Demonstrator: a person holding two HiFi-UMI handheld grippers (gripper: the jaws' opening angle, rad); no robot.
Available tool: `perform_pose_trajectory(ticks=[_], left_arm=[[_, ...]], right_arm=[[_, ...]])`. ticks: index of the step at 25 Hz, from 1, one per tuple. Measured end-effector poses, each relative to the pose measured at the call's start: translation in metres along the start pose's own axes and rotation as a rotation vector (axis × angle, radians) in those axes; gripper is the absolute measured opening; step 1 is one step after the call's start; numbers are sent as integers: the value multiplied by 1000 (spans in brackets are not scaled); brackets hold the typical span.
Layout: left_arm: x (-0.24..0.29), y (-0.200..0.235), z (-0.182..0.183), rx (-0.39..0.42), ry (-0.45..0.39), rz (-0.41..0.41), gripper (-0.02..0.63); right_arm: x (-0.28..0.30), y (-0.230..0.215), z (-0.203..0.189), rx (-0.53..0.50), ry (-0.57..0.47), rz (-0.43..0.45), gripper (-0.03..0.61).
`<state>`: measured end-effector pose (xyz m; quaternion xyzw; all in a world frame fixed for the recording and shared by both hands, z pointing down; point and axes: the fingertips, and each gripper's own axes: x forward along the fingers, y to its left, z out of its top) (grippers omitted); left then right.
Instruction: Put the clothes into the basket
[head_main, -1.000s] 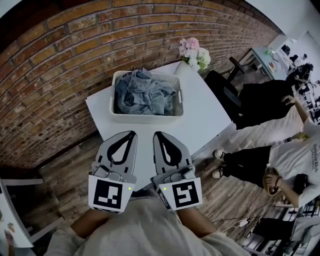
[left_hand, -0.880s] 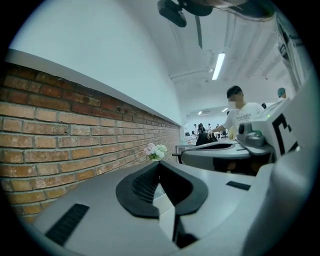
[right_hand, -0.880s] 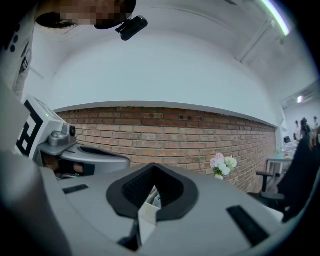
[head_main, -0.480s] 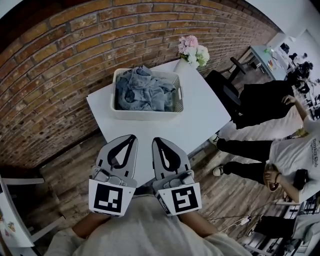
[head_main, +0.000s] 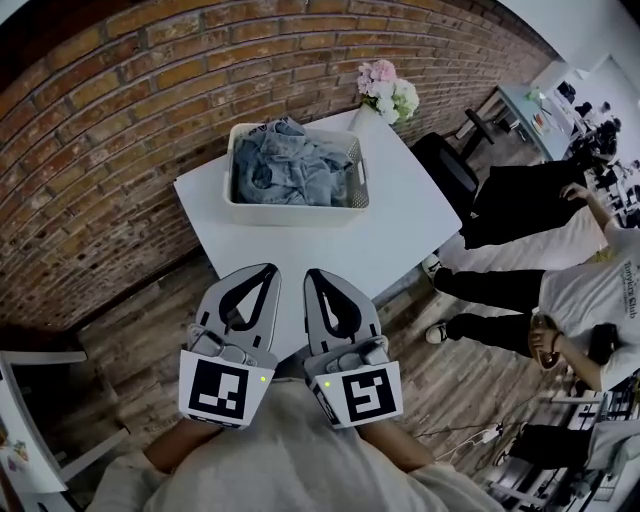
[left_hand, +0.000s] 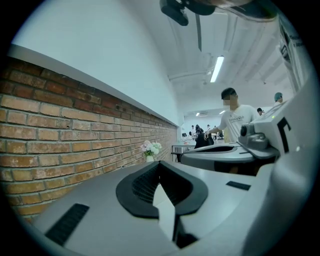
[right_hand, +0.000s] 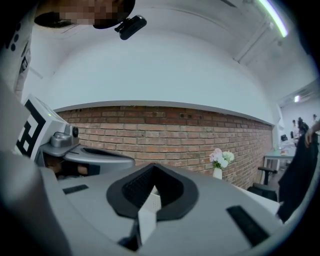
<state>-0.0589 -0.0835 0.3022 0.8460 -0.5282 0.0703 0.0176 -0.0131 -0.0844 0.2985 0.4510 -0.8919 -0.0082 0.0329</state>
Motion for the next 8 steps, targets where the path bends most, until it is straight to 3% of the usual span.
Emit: perform_pose_trajectory(ticks=[8], left_arm=[[-12,-7,-8,9,-12,-6,9]], right_arm=[[-11,11,-10,-7,-4,-2,5]])
